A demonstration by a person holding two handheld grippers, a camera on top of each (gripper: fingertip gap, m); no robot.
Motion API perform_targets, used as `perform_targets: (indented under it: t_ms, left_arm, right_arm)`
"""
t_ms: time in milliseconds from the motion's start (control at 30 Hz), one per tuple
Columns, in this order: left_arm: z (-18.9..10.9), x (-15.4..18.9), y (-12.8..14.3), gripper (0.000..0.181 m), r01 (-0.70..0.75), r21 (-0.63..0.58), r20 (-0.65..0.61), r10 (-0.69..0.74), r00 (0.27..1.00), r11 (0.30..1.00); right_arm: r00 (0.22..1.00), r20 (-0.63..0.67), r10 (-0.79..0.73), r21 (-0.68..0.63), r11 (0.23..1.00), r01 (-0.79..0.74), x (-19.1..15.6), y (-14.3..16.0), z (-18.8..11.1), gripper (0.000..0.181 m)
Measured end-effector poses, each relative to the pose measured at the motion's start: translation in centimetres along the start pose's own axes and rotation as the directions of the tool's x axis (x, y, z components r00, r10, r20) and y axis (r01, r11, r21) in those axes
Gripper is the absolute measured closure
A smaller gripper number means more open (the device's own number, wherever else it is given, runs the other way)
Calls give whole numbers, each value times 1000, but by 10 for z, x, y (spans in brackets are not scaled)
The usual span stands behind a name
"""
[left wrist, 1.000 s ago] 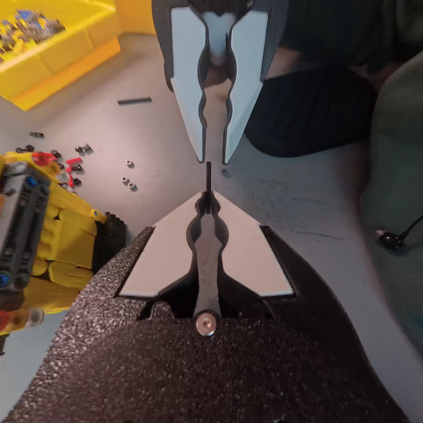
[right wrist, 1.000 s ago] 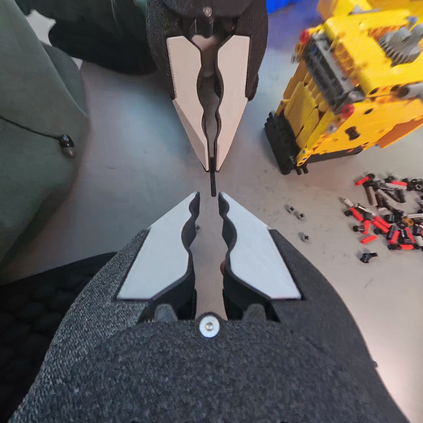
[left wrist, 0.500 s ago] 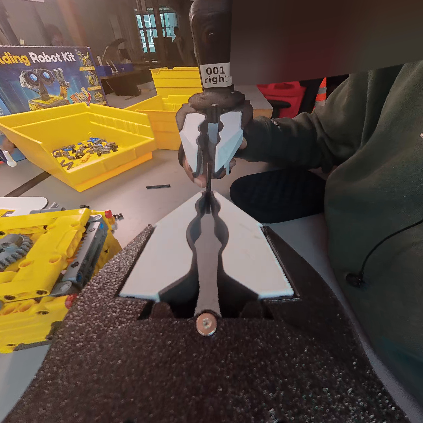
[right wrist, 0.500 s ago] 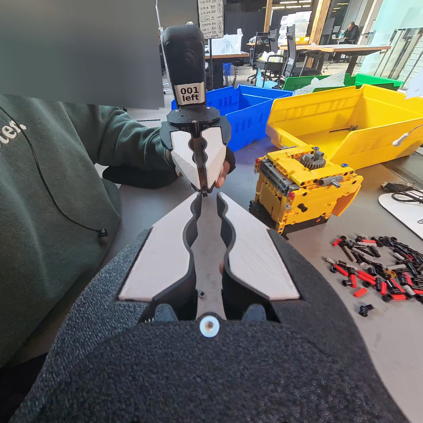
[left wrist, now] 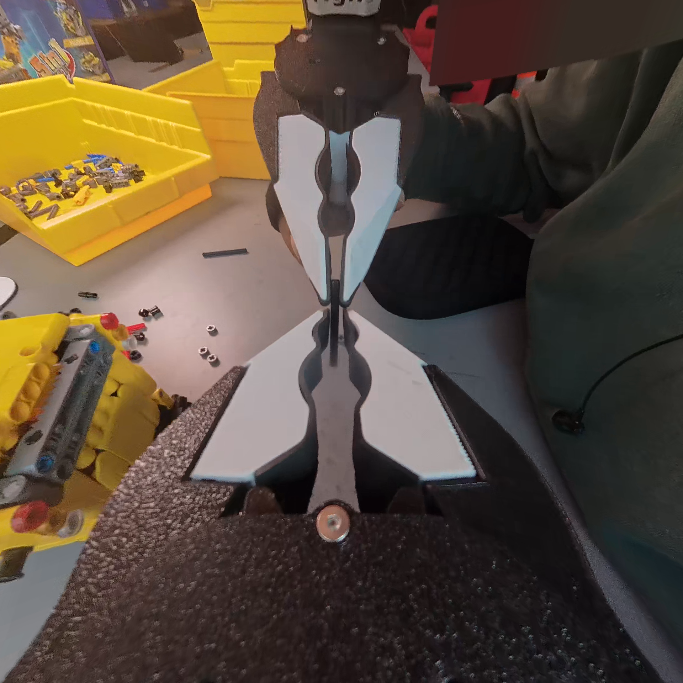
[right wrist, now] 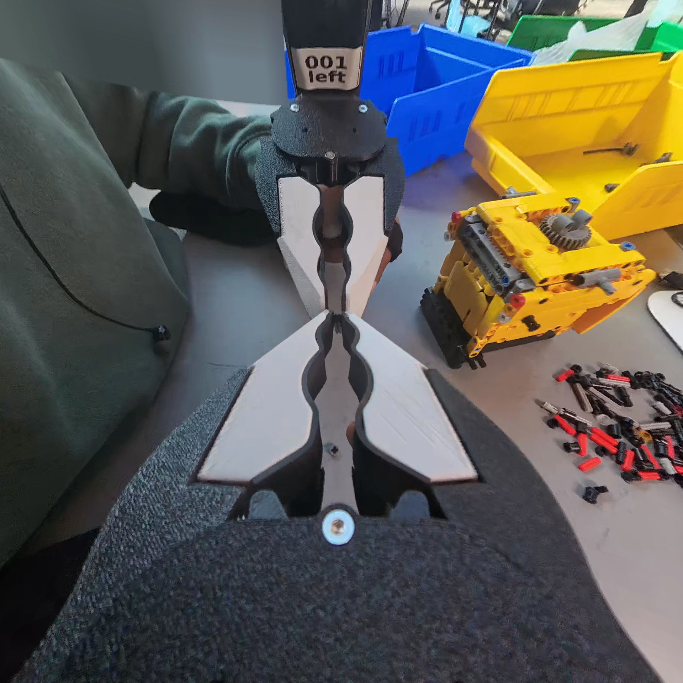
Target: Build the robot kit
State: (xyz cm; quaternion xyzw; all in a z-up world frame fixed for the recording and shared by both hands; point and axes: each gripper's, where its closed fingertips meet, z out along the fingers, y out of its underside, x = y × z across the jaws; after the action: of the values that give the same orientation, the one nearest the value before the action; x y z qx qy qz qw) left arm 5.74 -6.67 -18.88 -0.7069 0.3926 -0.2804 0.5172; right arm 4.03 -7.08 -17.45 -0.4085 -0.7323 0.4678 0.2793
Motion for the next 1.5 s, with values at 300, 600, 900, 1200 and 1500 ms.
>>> perform_targets:
  t_ms: [300, 600, 900, 1200, 1500]
  left_arm:
    - [8, 4, 29, 178, 5, -153, -10, -7, 1000, 988]
    - [-3, 24, 12, 178, 94, -35, -230, -100, 968, 995]
    - [-13, 39, -5, 178, 112, 67, -361, -80, 929, 991]
    - [-11, 43, -5, 178, 97, 61, -361, -69, 930, 993]
    - [-5, -13, 11, 177, 40, -58, 68, -36, 997, 998]
  right_arm:
    - [1000, 17, -7, -118, 993, 9, -5, 24, 13, 177]
    - [989, 142, -34, 54, 998, 26, -23, 6, 8, 173]
    - [982, 187, -38, 186, 983, 2, -33, -15, 4, 175]
    - [977, 207, -45, 190, 982, 5, -39, -18, 3, 177]
    - [991, -120, 56, 82, 996, -46, 12, -2, 13, 177]
